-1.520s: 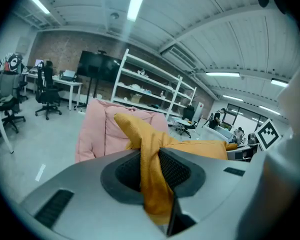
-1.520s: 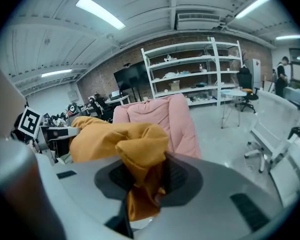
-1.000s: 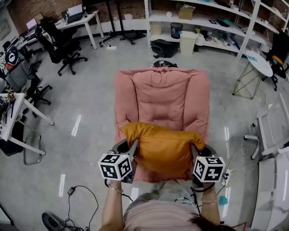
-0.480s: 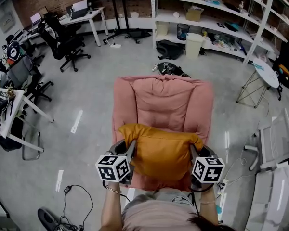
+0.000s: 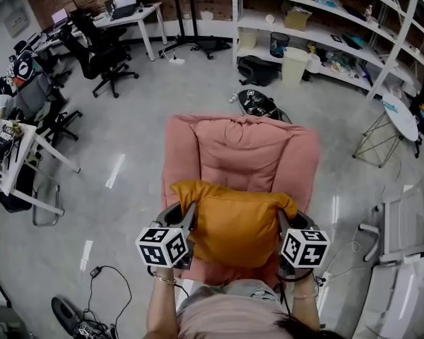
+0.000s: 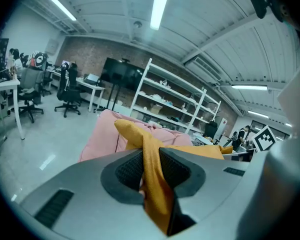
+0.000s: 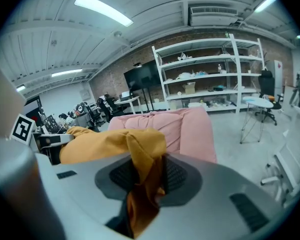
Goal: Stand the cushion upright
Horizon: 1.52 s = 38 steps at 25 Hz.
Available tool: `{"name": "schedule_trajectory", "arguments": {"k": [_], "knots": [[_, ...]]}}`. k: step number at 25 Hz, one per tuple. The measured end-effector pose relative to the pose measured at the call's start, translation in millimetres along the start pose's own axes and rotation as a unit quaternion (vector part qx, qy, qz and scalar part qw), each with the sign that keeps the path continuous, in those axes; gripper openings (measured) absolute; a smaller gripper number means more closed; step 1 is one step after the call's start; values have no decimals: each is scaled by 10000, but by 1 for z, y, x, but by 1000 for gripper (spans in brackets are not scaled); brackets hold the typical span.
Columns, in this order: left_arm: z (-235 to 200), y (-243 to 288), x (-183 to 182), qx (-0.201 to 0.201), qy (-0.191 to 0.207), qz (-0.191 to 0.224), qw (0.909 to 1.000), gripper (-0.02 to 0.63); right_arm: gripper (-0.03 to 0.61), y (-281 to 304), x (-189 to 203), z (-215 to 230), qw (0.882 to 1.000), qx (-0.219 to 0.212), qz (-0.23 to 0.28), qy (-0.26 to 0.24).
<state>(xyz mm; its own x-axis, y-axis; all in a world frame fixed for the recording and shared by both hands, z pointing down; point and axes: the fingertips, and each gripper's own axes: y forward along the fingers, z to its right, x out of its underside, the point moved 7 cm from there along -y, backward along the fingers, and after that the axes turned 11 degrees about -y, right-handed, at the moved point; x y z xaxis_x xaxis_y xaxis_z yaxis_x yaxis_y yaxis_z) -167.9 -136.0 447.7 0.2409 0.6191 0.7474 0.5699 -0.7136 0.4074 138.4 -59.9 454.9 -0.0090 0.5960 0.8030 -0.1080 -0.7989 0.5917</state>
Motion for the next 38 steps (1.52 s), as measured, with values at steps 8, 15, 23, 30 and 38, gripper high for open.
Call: {"name": "schedule_trajectory", "arguments": {"k": [8, 15, 23, 30, 38], "knots": [[-1, 28, -15, -174, -116, 167, 9996, 92, 121, 34, -20, 20, 9998, -201, -12, -12], [-3, 49, -30, -287, -140, 238, 9992, 92, 120, 61, -34, 31, 9994, -335, -28, 17], [11, 80, -50, -359, -167, 360, 9986, 92, 118, 84, -58, 60, 9988, -483, 0, 73], [11, 100, -65, -336, -167, 500, 9980, 92, 118, 104, -75, 72, 9983, -577, 113, 43], [7, 117, -81, -368, -96, 498, 9980, 93, 118, 122, -94, 77, 9976, -639, 251, -56]]}}
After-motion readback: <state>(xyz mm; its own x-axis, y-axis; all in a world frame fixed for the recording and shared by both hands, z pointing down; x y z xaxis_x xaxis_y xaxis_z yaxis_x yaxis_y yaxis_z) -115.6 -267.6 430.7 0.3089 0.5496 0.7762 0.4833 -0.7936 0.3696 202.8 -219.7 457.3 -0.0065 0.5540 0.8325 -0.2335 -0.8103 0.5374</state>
